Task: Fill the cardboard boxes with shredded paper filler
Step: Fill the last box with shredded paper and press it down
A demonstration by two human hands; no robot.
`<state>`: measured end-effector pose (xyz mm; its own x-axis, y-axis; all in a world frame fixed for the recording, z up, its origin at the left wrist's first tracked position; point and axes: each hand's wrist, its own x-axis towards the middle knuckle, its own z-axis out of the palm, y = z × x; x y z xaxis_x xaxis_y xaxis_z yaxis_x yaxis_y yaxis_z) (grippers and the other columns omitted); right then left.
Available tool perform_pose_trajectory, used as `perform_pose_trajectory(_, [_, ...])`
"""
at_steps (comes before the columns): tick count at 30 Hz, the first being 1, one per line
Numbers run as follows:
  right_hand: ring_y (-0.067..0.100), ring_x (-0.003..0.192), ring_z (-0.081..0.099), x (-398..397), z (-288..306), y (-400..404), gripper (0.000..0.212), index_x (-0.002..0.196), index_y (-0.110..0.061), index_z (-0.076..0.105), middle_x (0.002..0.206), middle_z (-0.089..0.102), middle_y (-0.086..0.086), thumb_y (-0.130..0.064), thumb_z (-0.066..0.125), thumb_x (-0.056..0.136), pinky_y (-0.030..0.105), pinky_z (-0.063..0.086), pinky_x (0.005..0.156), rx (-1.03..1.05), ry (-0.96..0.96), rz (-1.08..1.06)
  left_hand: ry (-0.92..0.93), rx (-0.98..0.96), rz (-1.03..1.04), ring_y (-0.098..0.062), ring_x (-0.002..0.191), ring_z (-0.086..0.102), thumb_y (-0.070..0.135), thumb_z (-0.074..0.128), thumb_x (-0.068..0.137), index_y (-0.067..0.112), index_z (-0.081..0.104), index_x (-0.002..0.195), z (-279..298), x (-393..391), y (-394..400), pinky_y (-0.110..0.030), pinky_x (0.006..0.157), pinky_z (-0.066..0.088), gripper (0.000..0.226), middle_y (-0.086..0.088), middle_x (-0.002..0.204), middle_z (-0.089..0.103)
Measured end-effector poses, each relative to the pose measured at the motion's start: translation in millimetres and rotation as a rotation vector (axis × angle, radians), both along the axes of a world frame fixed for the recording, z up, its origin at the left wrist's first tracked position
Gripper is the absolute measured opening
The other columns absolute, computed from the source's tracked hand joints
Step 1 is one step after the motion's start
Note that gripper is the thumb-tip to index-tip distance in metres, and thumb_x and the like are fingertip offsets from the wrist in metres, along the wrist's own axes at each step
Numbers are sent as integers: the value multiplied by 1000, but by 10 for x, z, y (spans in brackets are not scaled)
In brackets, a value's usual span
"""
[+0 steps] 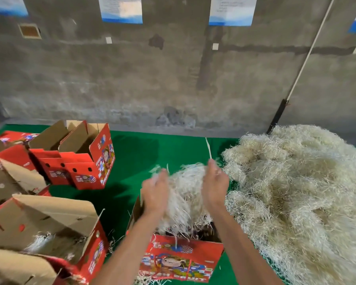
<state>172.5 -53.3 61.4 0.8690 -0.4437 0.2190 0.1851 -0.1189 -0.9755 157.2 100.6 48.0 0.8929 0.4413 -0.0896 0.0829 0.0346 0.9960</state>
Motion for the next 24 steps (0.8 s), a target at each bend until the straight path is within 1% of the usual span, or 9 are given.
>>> perform_pose_trajectory(2, [13,39,27,35,27,-237,52,60,-16,44,42,35,-10,-39,43,107,21,19,36,69,19,-71,0,-85,119,-14,47,30,37,60,96,20,42,66,126,81,320,-26,45,28,39,6,52,38])
perform_pose_trajectory(5, [8,38,30,25,46,77,51,60,-17,43,42,37,-11,-35,44,107,21,23,37,24,8,-1,-11,60,-79,-15,58,47,69,52,89,27,49,67,250,-37,-32,-28,55,44,48,5,68,53])
perform_pose_trajectory(9, [8,40,31,32,60,320,49,61,-18,45,48,39,-8,-39,45,106,23,28,41,63,23,-9,163,-18,-213,-18,112,56,96,46,68,25,51,122,113,-165,-454,-35,95,43,89,2,118,55])
perform_pose_trajectory(12, [8,42,29,21,51,252,49,63,-17,44,49,38,-9,-42,45,105,19,26,41,69,-14,-45,107,-108,-212,-12,56,55,27,52,103,22,47,87,-18,-85,-426,-17,51,42,18,0,60,56])
perform_pose_trajectory(14, [8,43,28,-4,26,322,49,63,-17,44,48,37,-10,-42,46,105,18,26,41,59,-36,-55,64,-154,-178,-11,40,42,-3,49,100,18,46,87,-18,-120,-442,-16,35,30,24,8,39,43])
perform_pose_trajectory(16, [9,44,28,-12,4,353,49,64,-16,45,48,37,-9,-43,46,105,20,26,41,61,-15,-65,71,-225,-147,-12,36,50,24,62,98,16,52,100,47,-147,-435,-22,40,42,13,-2,41,46])
perform_pose_trajectory(18, [10,43,28,-3,-5,245,48,68,-13,49,49,38,-9,-43,44,106,22,24,39,106,-14,-58,107,-97,-69,-31,66,68,63,66,84,20,55,96,39,-98,-214,-41,68,57,46,-25,70,58])
perform_pose_trajectory(21, [9,42,28,3,18,61,46,69,-13,48,48,38,-11,-41,43,106,23,24,38,137,-25,-89,-57,-88,10,-20,53,45,76,60,76,16,45,70,85,-39,87,-29,54,46,62,1,56,47])
perform_pose_trajectory(24, [13,45,34,-38,29,256,50,68,-10,49,53,43,-3,-41,42,107,27,29,40,34,-46,-59,-30,80,-146,-3,54,49,93,40,74,13,63,84,155,-130,-174,-19,54,49,84,21,59,53])
